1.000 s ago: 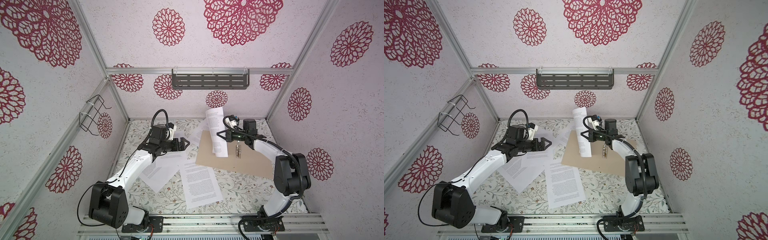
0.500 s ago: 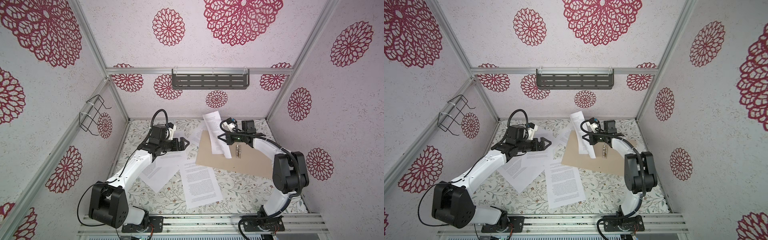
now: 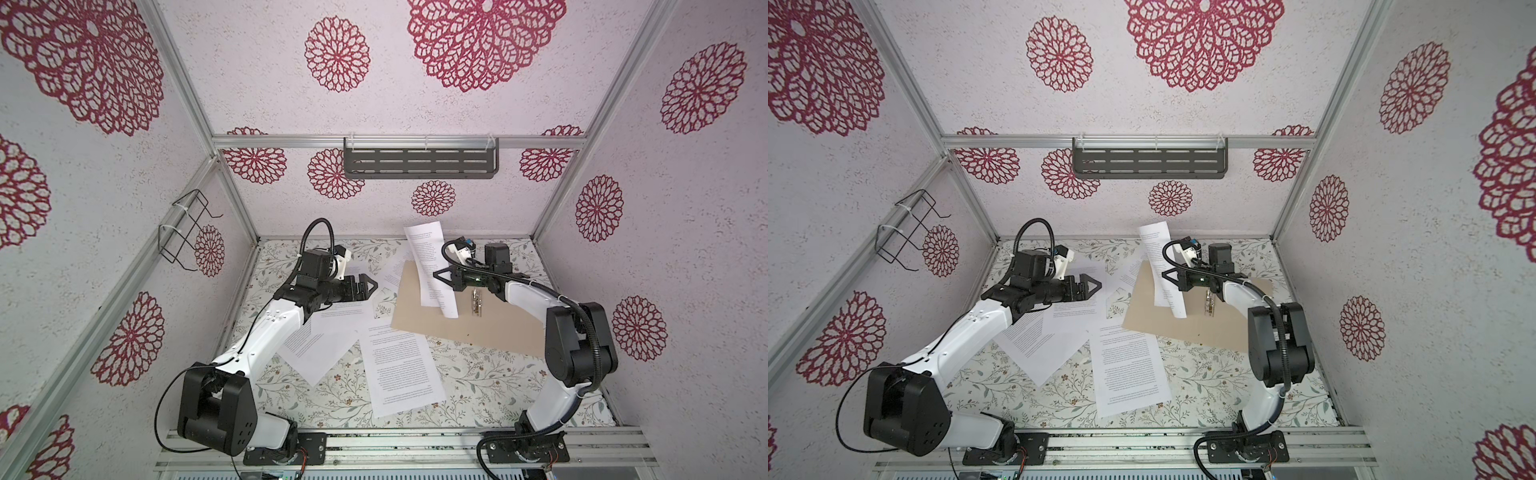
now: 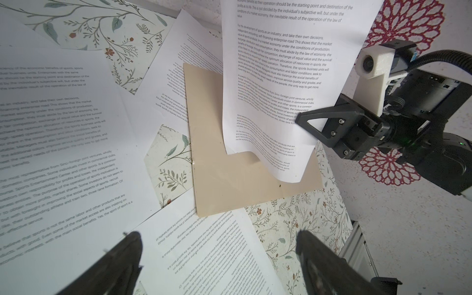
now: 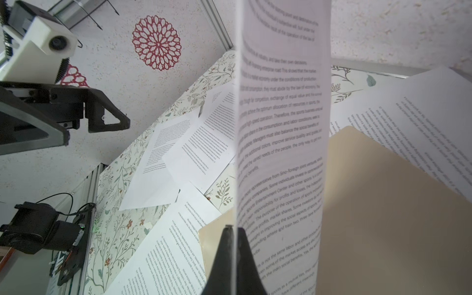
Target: Put the files into the folder
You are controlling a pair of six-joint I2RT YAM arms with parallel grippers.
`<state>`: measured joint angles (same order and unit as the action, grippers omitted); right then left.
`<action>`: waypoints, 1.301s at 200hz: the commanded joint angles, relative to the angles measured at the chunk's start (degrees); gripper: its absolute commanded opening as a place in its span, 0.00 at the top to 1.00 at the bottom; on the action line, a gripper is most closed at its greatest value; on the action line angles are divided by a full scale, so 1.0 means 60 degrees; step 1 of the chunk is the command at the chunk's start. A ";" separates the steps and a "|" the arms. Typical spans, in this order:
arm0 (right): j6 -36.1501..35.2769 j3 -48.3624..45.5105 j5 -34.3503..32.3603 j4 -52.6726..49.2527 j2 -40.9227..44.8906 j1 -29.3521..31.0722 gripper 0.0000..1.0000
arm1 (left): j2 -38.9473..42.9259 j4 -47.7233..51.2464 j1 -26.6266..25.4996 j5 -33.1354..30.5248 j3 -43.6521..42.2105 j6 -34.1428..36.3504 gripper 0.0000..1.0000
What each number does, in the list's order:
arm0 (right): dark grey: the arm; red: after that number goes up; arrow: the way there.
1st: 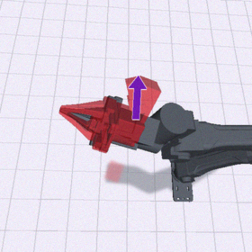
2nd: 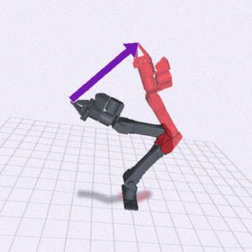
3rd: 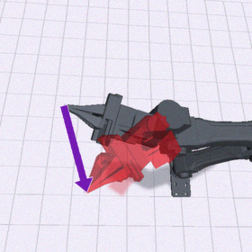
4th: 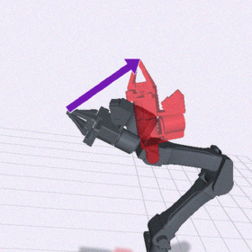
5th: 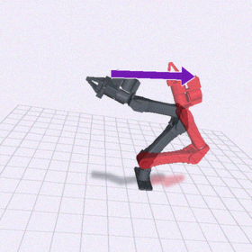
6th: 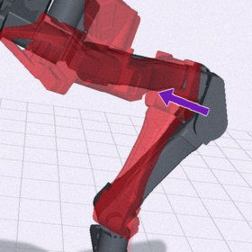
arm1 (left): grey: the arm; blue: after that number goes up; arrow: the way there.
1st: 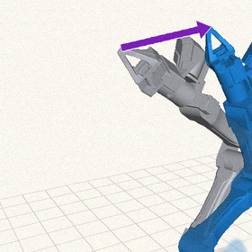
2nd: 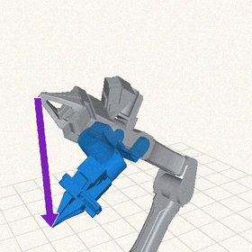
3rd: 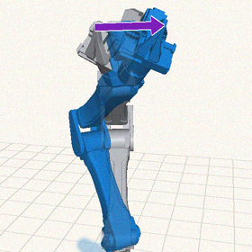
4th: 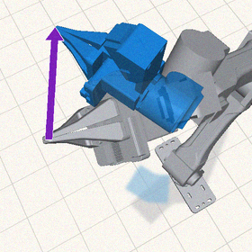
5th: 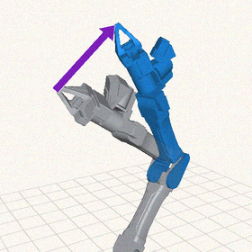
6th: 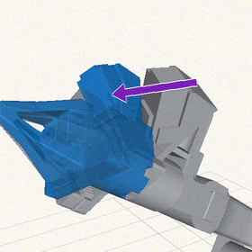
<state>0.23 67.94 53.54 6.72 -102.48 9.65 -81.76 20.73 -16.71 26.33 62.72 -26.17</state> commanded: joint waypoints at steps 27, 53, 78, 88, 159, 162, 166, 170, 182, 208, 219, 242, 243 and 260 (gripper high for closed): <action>0.0588 0.0265 0.0752 0.1289 -0.0483 -0.0432 1.00 | -0.0022 -0.0155 0.0077 0.0087 0.0138 0.0108 0.03; 0.0082 0.0792 0.0584 0.0444 -0.0844 -0.0524 1.00 | -0.0014 -0.0149 0.0104 0.0084 0.0138 0.0095 0.03; -0.0657 0.1414 0.0341 -0.0816 -0.1220 -0.0590 1.00 | -0.0029 -0.0153 0.0135 0.0102 0.0138 0.0080 0.03; -0.0837 0.1576 0.0224 -0.1127 -0.1335 -0.0625 1.00 | -0.0039 -0.0164 0.0152 0.0109 0.0138 0.0080 0.03; 0.0346 0.1288 0.1115 0.0510 -0.1443 -0.0671 1.00 | -0.0097 -0.0268 0.0324 0.0242 0.0114 -0.0094 0.03; 0.0369 0.1322 0.1126 0.0519 -0.1463 -0.0671 1.00 | -0.0099 -0.0264 0.0324 0.0241 0.0122 -0.0093 0.03; 0.0375 0.1345 0.1147 0.0520 -0.1488 -0.0671 1.00 | -0.0100 -0.0271 0.0335 0.0241 0.0117 -0.0098 0.03; 0.0365 0.1374 0.1166 0.0506 -0.1508 -0.0671 1.00 | -0.0095 -0.0276 0.0338 0.0248 0.0123 -0.0091 0.03; 0.0363 0.1474 0.1276 0.0502 -0.1598 -0.0673 1.00 | -0.0085 -0.0266 0.0331 0.0239 0.0109 -0.0105 0.03; 0.0416 0.1723 0.1575 0.0520 -0.1823 -0.0599 1.00 | -0.0107 -0.0266 0.0352 0.0200 0.0108 -0.0104 0.03; 0.0371 0.1801 0.1634 0.0452 -0.1919 -0.0583 1.00 | -0.0121 -0.0275 0.0369 0.0212 0.0108 -0.0105 0.03; 0.0156 0.2066 0.1841 0.0199 -0.2145 -0.0583 1.00 | -0.0194 -0.0306 0.0369 0.0248 0.0109 -0.0154 0.02; 0.0154 0.2087 0.1857 0.0184 -0.2149 -0.0583 1.00 | -0.0198 -0.0298 0.0369 0.0252 0.0108 -0.0159 0.02; -0.0060 0.2419 0.1927 -0.0236 -0.2486 -0.0583 1.00 | -0.0288 -0.0320 0.0372 0.0302 0.0136 -0.0201 0.03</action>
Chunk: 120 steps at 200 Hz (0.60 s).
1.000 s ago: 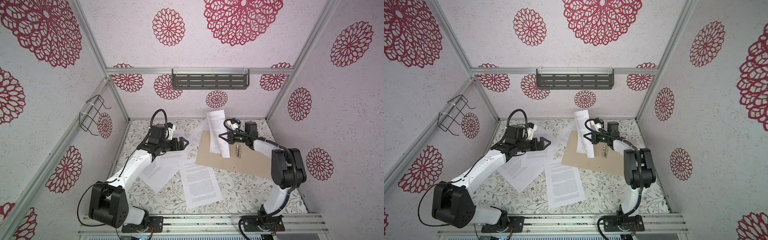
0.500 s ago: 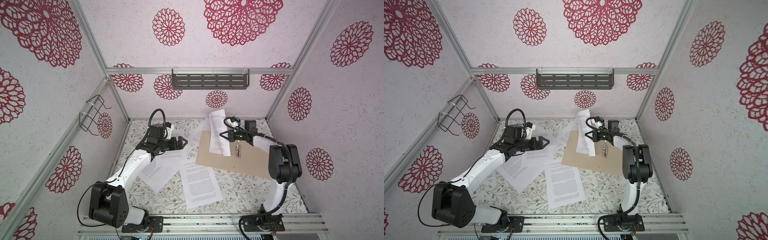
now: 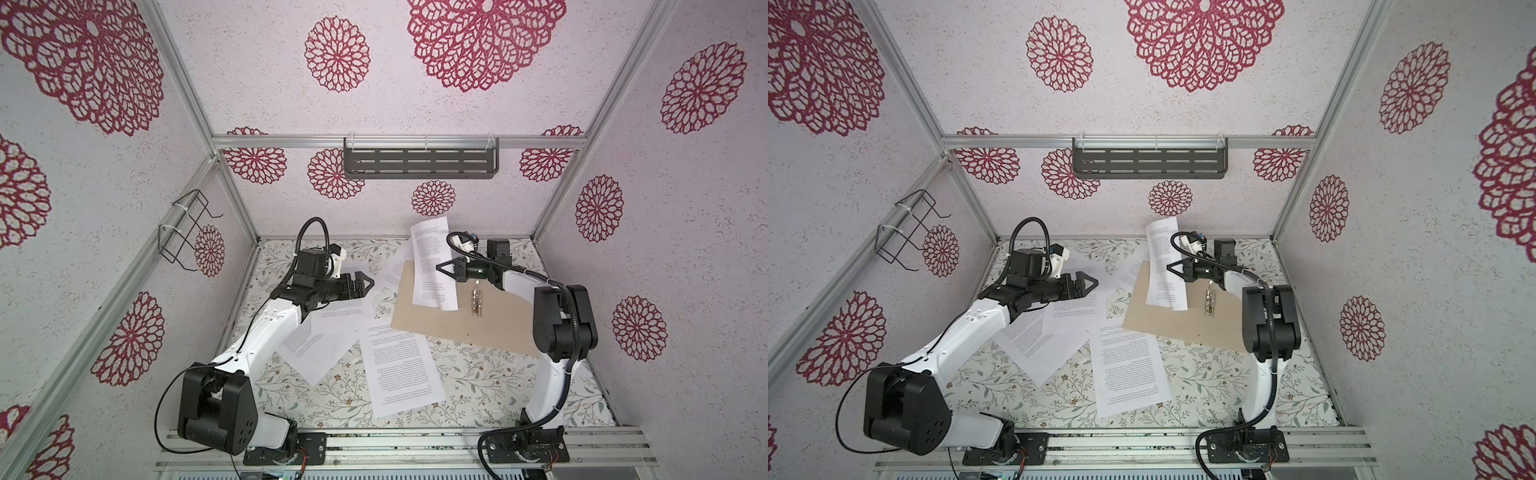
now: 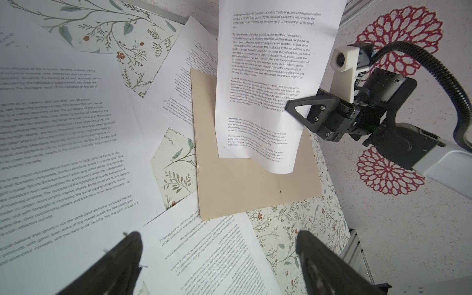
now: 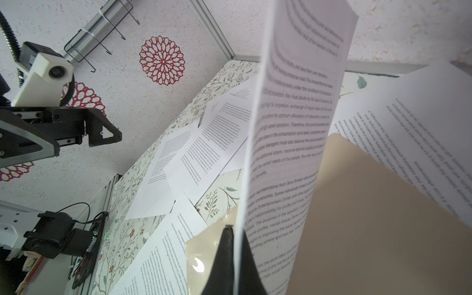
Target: Put the files into the folder
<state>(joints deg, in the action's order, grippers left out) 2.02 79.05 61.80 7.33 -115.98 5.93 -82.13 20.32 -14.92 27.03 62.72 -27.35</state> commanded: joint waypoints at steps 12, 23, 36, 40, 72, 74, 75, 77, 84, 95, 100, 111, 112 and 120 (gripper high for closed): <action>-0.0628 0.0887 0.0408 -0.0813 -0.0466 0.0036 1.00 | -0.0271 -0.0278 0.0082 0.0240 0.0152 -0.0050 0.03; -0.0588 0.1038 0.0154 -0.0921 -0.0581 0.0024 1.00 | -0.0272 -0.0294 0.0081 0.0242 0.0143 -0.0057 0.03; -0.0558 0.1205 -0.0034 -0.1067 -0.0671 0.0027 1.00 | -0.0286 -0.0308 0.0073 0.0214 0.0130 -0.0043 0.03; -0.0533 0.1221 -0.0172 -0.1095 -0.0665 0.0020 1.00 | -0.0290 -0.0305 0.0070 0.0213 0.0124 -0.0041 0.03; -0.1014 0.1863 -0.1173 -0.2672 -0.0968 0.0022 1.00 | -0.0306 -0.0295 0.0072 0.0198 0.0138 -0.0043 0.03; -0.1045 0.1916 -0.1214 -0.2749 -0.1000 0.0022 1.00 | -0.0306 -0.0291 0.0074 0.0198 0.0138 -0.0049 0.03; -0.1057 0.1937 -0.1231 -0.2813 -0.1008 0.0022 1.00 | -0.0311 -0.0293 0.0071 0.0198 0.0138 -0.0045 0.03; -0.1096 0.1971 -0.1269 -0.2916 -0.1025 0.0022 1.00 | -0.0318 -0.0287 0.0081 0.0198 0.0138 -0.0042 0.03; -0.1162 0.2061 -0.1381 -0.3156 -0.1074 0.0015 1.00 | -0.0330 -0.0295 0.0071 0.0198 0.0138 -0.0064 0.03; -0.1146 0.2093 -0.1501 -0.3285 -0.1080 0.0036 1.00 | -0.0344 -0.0287 0.0079 0.0205 0.0151 -0.0079 0.03; -0.1118 0.2068 -0.1556 -0.3301 -0.1062 0.0036 1.00 | -0.0352 -0.0285 0.0078 0.0220 0.0152 -0.0078 0.03; -0.1050 0.2045 -0.1775 -0.3365 -0.1046 0.0035 1.00 | -0.0360 -0.0261 0.0081 0.0198 0.0152 -0.0099 0.03; -0.1045 0.2038 -0.1797 -0.3370 -0.1053 0.0036 1.00 | -0.0353 -0.0256 0.0083 0.0198 0.0152 -0.0099 0.03; -0.0997 0.2045 -0.1998 -0.3453 -0.1060 0.0031 1.00 | -0.0360 -0.0242 0.0077 0.0170 0.0166 -0.0099 0.02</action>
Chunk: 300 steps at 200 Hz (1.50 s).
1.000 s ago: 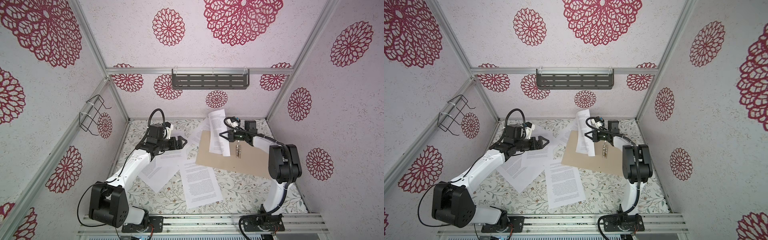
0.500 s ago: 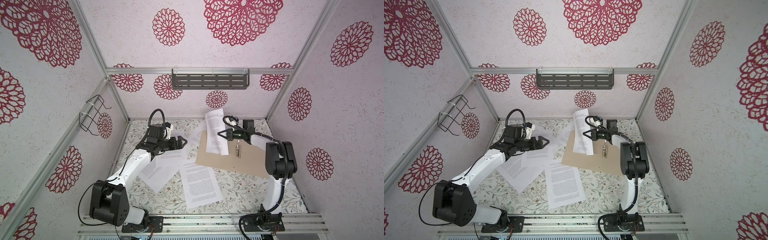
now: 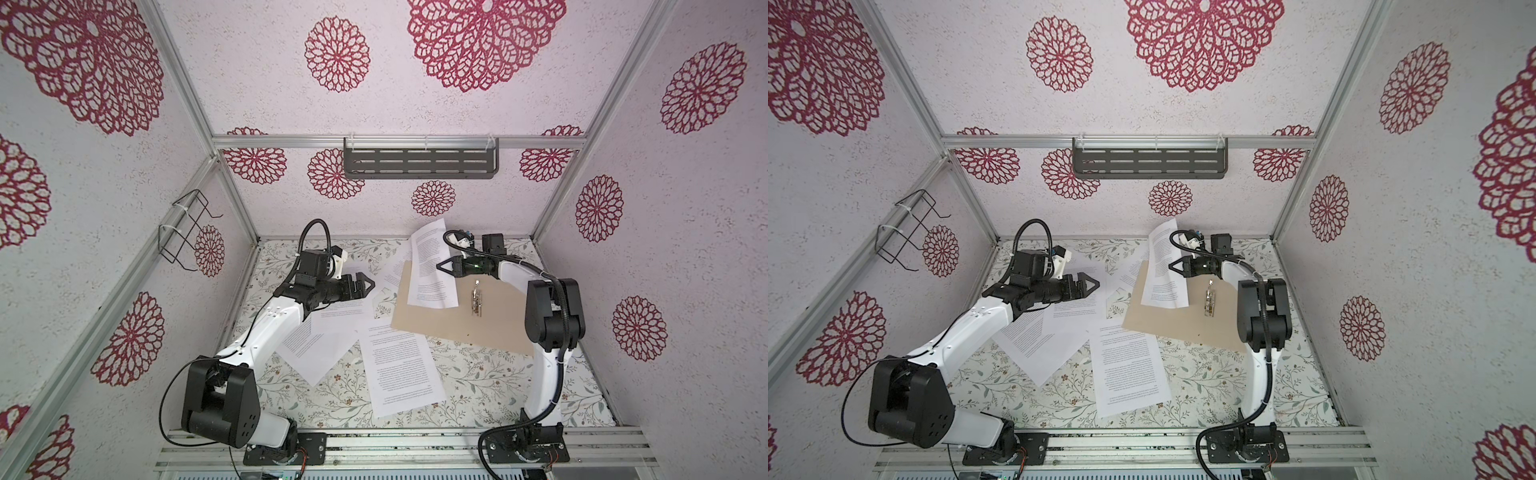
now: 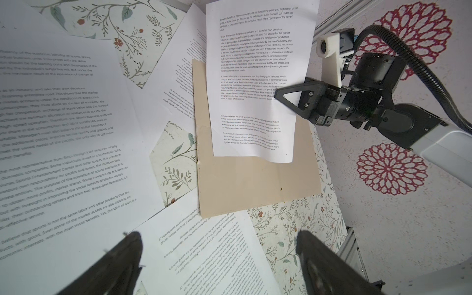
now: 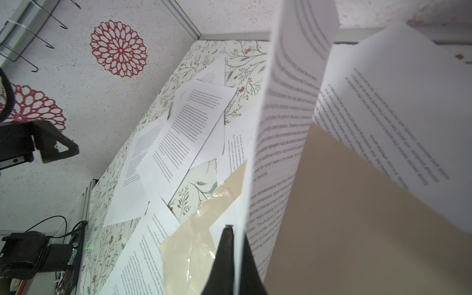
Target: Put the files into the folder
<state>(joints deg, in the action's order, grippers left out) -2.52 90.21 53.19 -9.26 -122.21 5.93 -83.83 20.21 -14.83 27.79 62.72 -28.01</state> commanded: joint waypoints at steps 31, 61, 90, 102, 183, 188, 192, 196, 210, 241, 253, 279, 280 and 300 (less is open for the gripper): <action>0.0267 0.0225 -0.1075 -0.0852 -0.0069 0.0036 1.00 | -0.0112 -0.0222 0.0055 0.0138 0.0212 -0.0109 0.03; 0.1084 0.0081 -0.1501 -0.0654 -0.0008 0.0149 1.00 | -0.0148 -0.0420 -0.0001 0.0629 0.0225 -0.0413 0.03; 0.1561 -0.0288 -0.1869 -0.0482 0.0234 0.0340 1.00 | -0.0149 -0.0237 -0.0269 0.0739 0.0364 -0.0401 0.03; 0.1720 -0.0303 -0.1923 -0.0532 0.0226 0.0365 1.00 | -0.0191 -0.0040 -0.0494 0.0651 0.0464 -0.0414 0.03; 0.1456 -0.0383 -0.2611 -0.0794 0.0469 0.0861 1.00 | -0.1333 0.0651 -0.2159 0.0322 0.0739 -0.0969 0.03; 0.1475 -0.0422 -0.2610 -0.0797 0.0488 0.0860 1.00 | -0.1435 0.0629 -0.2209 0.0330 0.0724 -0.0996 0.03; 0.1479 -0.0438 -0.2645 -0.0821 0.0500 0.0880 1.00 | -0.1510 0.0574 -0.2265 0.0327 0.0699 -0.1036 0.03; 0.1491 -0.0456 -0.2666 -0.0837 0.0506 0.0878 1.00 | -0.1584 0.0526 -0.2318 0.0341 0.0675 -0.1068 0.03; 0.1438 -0.0461 -0.2544 -0.1038 0.0505 0.0886 1.00 | -0.1812 0.0310 -0.2437 0.0314 0.0605 -0.1176 0.03; 0.1345 -0.0754 -0.2966 -0.1228 0.0686 0.0849 1.00 | -0.2286 0.0230 -0.2546 0.0336 0.0680 -0.1257 0.03; 0.1283 -0.0797 -0.3147 -0.1410 0.0711 0.0813 1.00 | -0.2353 0.0178 -0.2557 0.0293 0.0665 -0.1265 0.03; 0.1160 -0.0883 -0.3283 -0.1575 0.0802 0.0645 1.00 | -0.2405 0.0207 -0.2557 0.0232 0.0658 -0.1260 0.03; 0.1157 -0.0891 -0.3298 -0.1562 0.0815 0.0634 1.00 | -0.2405 0.0199 -0.2562 0.0232 0.0647 -0.1255 0.03; 0.1166 -0.0910 -0.3669 -0.1500 0.0919 0.0550 1.00 | -0.2434 0.0187 -0.2565 0.0202 0.0635 -0.1257 0.03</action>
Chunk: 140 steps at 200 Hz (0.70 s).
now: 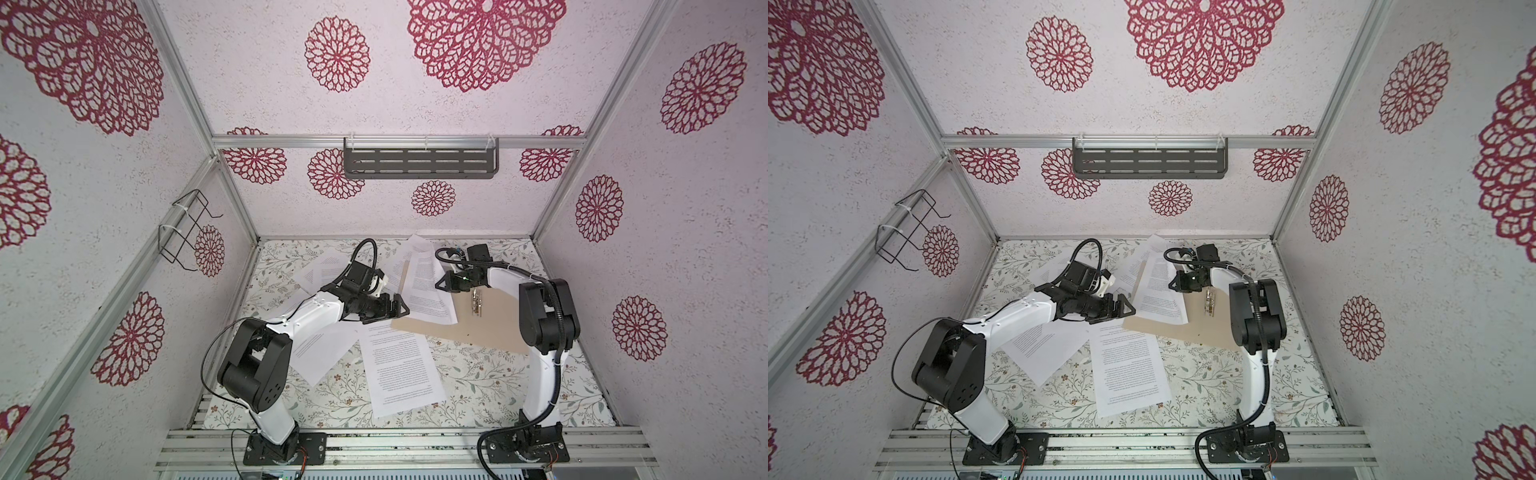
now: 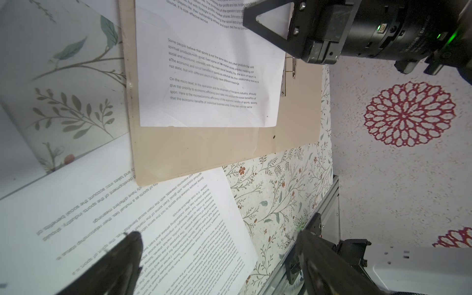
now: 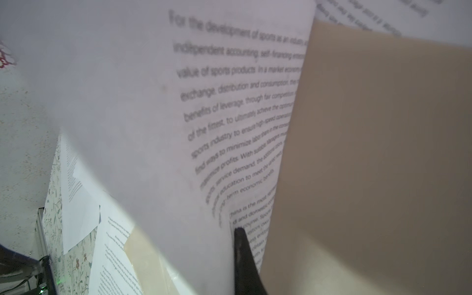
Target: Put the files into the folder
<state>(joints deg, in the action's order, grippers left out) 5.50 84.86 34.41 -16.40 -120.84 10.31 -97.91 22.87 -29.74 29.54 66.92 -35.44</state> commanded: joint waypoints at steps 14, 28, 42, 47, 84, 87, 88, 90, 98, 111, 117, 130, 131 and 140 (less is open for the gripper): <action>-0.0240 0.0085 -0.0747 -0.0411 0.0714 -0.0203 1.00 | -0.0125 -0.0288 -0.0077 -0.0100 -0.0078 -0.0046 0.03; -0.0392 0.0293 -0.0899 -0.0738 0.0580 -0.0216 1.00 | -0.0146 -0.0325 -0.0083 -0.0104 -0.0093 -0.0063 0.03; -0.0458 0.0410 -0.0777 -0.1000 0.0481 -0.0224 1.00 | -0.0171 -0.0326 -0.0082 -0.0126 -0.0108 -0.0070 0.03; -0.0444 0.0351 -0.0707 -0.0942 0.0494 -0.0223 1.00 | -0.0172 -0.0326 -0.0073 -0.0140 -0.0108 -0.0070 0.03; -0.0044 -0.0436 -0.0468 -0.0227 0.0856 -0.0227 1.00 | -0.0242 -0.0352 -0.0076 -0.0169 -0.0123 -0.0084 0.03; -0.0014 -0.0490 -0.0450 -0.0192 0.0883 -0.0220 1.00 | -0.0252 -0.0349 -0.0071 -0.0169 -0.0122 -0.0084 0.03; -0.0004 -0.0505 -0.0449 -0.0179 0.0887 -0.0214 1.00 | -0.0258 -0.0352 -0.0070 -0.0166 -0.0122 -0.0084 0.03; 0.0011 -0.0524 -0.0437 -0.0151 0.0898 -0.0210 1.00 | -0.0263 -0.0347 -0.0076 -0.0152 -0.0122 -0.0095 0.03; 0.0060 -0.0621 -0.0397 -0.0080 0.0936 -0.0209 1.00 | -0.0285 -0.0341 -0.0070 -0.0134 -0.0121 -0.0090 0.03; 0.0127 -0.0775 -0.0332 0.0054 0.0973 -0.0180 1.00 | -0.0319 -0.0387 -0.0082 -0.0133 -0.0136 -0.0089 0.03; 0.0175 -0.0836 -0.0314 0.0120 0.0992 -0.0167 1.00 | -0.0328 -0.0411 -0.0072 -0.0133 -0.0136 -0.0094 0.03; 0.0287 -0.0937 -0.0197 0.0212 0.1008 -0.0150 1.00 | -0.0379 -0.0432 -0.0069 -0.0133 -0.0126 -0.0110 0.03; 0.0293 -0.0941 -0.0191 0.0220 0.1001 -0.0158 1.00 | -0.0388 -0.0430 -0.0069 -0.0126 -0.0124 -0.0105 0.03; 0.0408 -0.1039 -0.0144 0.0334 0.1027 -0.0147 1.00 | -0.0449 -0.0470 -0.0080 -0.0106 -0.0122 -0.0112 0.03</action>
<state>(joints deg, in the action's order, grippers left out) 5.89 79.29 31.35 -16.69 -118.69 9.15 -99.44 21.67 -29.76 29.02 66.59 -35.86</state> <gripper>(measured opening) 0.043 0.975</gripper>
